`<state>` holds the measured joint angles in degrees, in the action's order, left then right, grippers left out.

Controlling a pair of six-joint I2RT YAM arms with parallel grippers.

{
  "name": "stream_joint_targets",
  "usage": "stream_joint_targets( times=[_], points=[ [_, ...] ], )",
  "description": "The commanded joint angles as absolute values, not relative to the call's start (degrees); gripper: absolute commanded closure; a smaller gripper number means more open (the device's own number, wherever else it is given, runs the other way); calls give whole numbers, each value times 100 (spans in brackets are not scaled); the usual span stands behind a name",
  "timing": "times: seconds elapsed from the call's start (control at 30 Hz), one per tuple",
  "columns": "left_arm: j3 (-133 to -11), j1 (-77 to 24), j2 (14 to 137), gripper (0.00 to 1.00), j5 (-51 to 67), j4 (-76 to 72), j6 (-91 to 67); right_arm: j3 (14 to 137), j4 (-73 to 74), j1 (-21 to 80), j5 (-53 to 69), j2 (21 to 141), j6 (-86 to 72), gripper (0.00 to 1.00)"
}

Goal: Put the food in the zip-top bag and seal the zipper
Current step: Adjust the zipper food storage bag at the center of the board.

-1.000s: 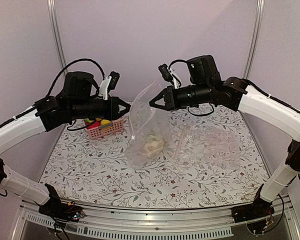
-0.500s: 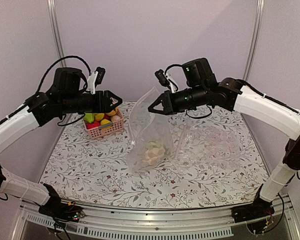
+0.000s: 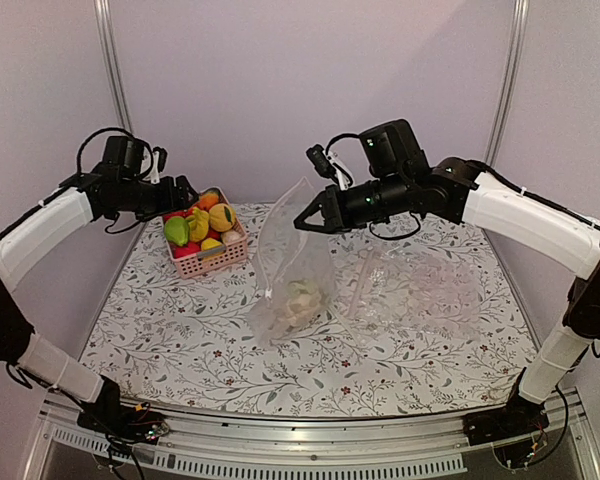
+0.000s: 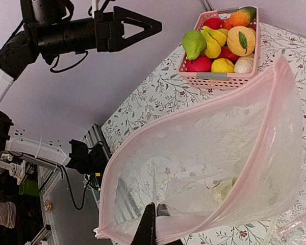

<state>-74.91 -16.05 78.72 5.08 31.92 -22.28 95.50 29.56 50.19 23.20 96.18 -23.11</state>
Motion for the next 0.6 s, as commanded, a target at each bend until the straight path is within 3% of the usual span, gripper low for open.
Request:
stream_joint_targets(
  times=[0.0,0.57],
  points=[
    [-7309,-996,8292,13,578,2878,-2406,9490,2831,5039,2375,9625,-2331,100],
    [-7909,-134,9972,13,239,2569,-2528,9369,2762,5040,2354,9602,-2303,100]
  ],
)
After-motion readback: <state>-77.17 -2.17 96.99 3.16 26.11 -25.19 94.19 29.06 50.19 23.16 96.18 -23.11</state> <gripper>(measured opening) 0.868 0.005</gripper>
